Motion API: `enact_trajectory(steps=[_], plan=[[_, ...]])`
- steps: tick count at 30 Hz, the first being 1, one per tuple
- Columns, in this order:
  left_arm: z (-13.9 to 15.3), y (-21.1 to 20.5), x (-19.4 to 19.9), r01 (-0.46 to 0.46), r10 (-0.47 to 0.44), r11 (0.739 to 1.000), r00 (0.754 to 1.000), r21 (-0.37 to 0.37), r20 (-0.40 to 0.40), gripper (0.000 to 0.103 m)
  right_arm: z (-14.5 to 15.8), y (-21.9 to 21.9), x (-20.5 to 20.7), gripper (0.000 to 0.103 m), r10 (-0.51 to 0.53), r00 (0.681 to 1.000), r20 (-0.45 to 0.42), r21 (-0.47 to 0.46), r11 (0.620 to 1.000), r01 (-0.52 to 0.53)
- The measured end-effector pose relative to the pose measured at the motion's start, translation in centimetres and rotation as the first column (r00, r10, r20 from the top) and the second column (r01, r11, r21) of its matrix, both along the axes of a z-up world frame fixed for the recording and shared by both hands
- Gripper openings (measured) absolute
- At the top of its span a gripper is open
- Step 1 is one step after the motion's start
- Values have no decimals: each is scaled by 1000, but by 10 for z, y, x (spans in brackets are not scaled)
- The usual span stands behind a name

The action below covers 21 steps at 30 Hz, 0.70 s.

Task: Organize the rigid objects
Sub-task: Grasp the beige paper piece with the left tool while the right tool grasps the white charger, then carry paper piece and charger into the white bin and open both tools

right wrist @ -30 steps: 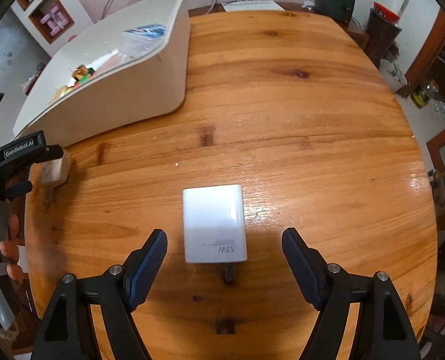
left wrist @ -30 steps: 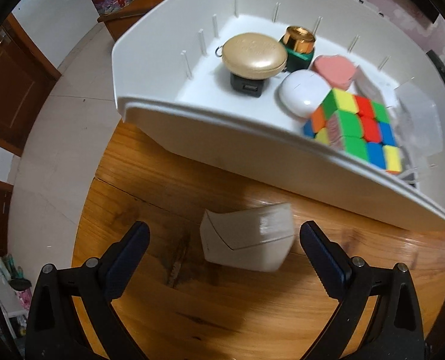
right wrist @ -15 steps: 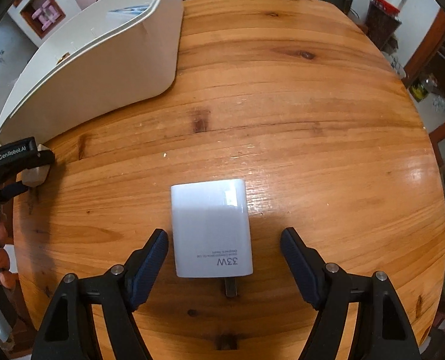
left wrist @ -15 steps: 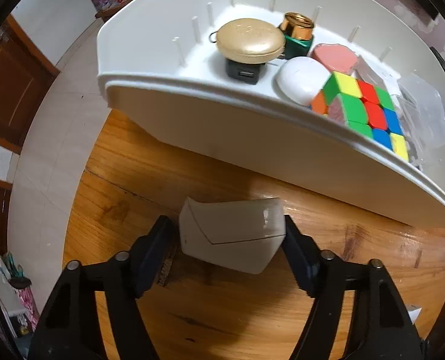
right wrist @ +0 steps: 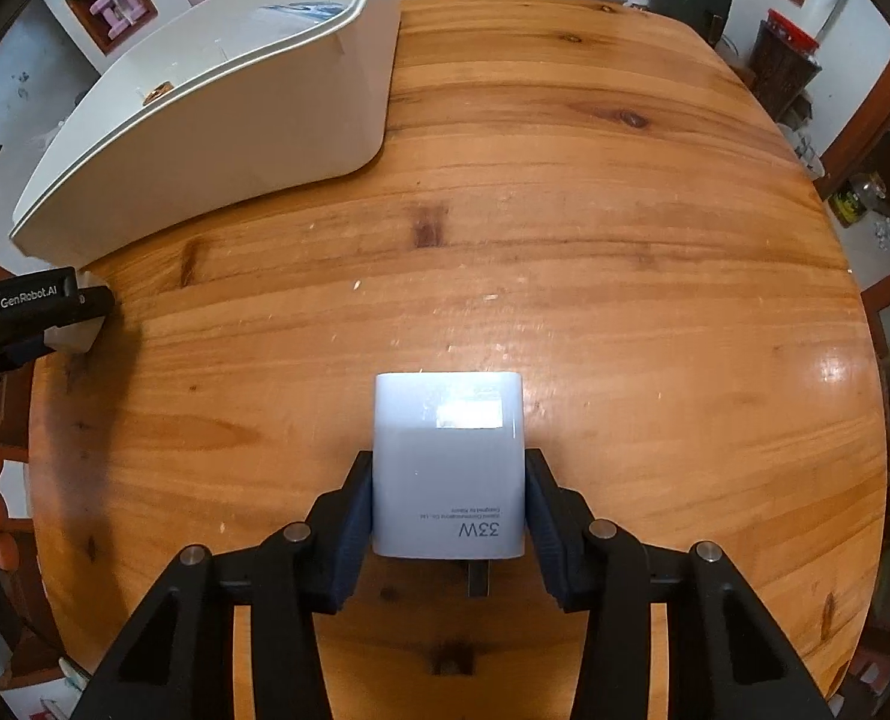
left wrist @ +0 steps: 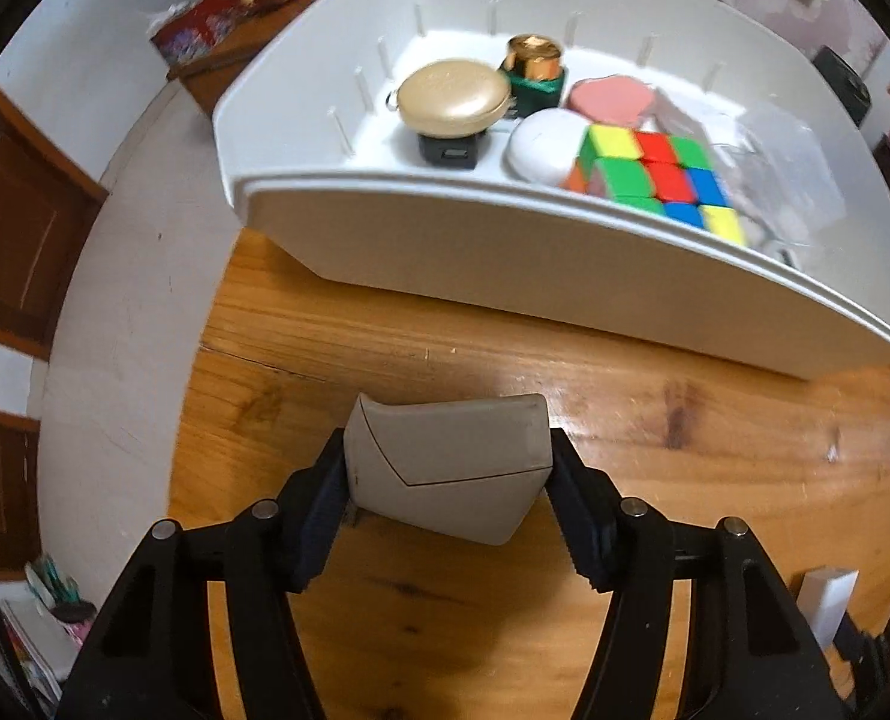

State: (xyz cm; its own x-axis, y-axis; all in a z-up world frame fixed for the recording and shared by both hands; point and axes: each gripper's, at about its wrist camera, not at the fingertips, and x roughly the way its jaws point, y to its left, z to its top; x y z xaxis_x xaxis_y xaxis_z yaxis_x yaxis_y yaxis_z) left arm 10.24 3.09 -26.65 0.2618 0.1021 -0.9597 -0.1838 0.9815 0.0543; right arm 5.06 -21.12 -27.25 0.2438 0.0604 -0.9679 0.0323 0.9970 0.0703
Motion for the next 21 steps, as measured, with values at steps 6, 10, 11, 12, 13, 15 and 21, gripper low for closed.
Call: enact_trajectory(steps=[6,10,11,12,13,15,21], plan=[[40,-4,-17,68,-68,998,996,4,53,66,23,9,-17,47,28,999,36,12,1000,-29],[66,-7,-15,95,-94,995,992,-10,83,66,47,20,-21,47,55,995,80,13,998,-56],[74,-7,-19,103,-101,995,991,-15,92,66,53,24,-16,47,62,994,89,12,998,-63],[79,-8,-15,108,-106,994,990,-18,97,66,60,30,-12,47,68,993,98,12,998,-69],[84,-8,-11,112,-109,993,989,-21,104,66,64,30,-10,47,74,991,108,14,997,-76],[97,-4,-6,122,-118,992,986,-28,118,66,76,34,-9,47,87,988,130,18,996,-90],[137,19,17,142,-134,989,973,-33,186,66,117,44,18,47,126,971,202,17,991,-132]])
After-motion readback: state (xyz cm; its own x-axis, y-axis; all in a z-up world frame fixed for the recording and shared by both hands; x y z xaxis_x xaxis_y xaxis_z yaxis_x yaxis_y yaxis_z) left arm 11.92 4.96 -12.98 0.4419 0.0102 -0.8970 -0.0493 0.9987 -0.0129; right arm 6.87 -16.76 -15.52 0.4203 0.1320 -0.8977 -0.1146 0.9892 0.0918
